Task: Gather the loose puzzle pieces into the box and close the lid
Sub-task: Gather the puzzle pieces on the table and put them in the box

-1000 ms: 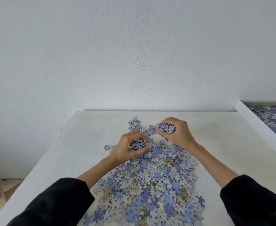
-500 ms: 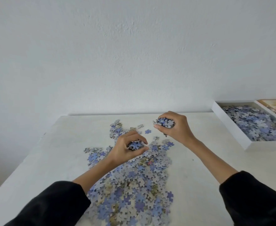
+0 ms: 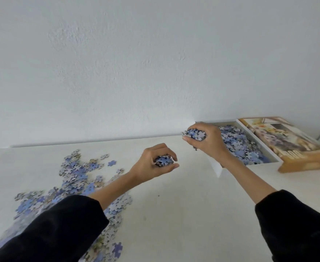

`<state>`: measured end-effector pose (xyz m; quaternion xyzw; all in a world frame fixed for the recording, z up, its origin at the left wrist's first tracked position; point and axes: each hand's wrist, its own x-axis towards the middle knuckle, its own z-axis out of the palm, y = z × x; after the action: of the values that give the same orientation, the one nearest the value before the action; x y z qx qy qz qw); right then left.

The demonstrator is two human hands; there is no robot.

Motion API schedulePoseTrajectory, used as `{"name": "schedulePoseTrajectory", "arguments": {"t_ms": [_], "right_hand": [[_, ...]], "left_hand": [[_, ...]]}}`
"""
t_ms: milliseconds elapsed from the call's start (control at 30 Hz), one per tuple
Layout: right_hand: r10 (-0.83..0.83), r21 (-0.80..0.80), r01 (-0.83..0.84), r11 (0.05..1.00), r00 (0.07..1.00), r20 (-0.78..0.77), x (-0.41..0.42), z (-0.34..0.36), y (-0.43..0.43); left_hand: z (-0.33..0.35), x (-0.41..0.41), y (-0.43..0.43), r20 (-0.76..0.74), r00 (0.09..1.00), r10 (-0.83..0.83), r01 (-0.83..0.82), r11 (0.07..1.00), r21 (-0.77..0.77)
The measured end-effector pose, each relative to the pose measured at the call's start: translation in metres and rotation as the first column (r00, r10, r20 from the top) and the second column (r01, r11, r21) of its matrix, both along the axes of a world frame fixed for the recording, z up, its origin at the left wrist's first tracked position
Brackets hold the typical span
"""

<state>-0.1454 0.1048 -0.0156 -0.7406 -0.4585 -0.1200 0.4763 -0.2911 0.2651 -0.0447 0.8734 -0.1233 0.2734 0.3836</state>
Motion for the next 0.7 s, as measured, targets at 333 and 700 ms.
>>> {"name": "schedulePoseTrajectory", "arguments": {"t_ms": [333,700], "right_hand": [[-0.202,-0.135,0.21,0.968,0.977,0.075,0.101,-0.006,-0.091],[-0.212,-0.33,0.181,0.927,0.975,-0.063,0.18,-0.044,-0.097]], "left_hand": [[-0.003,0.115,-0.088,-0.006,0.989,-0.151,0.151,0.988,0.025],[-0.019,0.218,-0.117,-0.271,0.939,-0.213,0.275,0.936,0.219]]}}
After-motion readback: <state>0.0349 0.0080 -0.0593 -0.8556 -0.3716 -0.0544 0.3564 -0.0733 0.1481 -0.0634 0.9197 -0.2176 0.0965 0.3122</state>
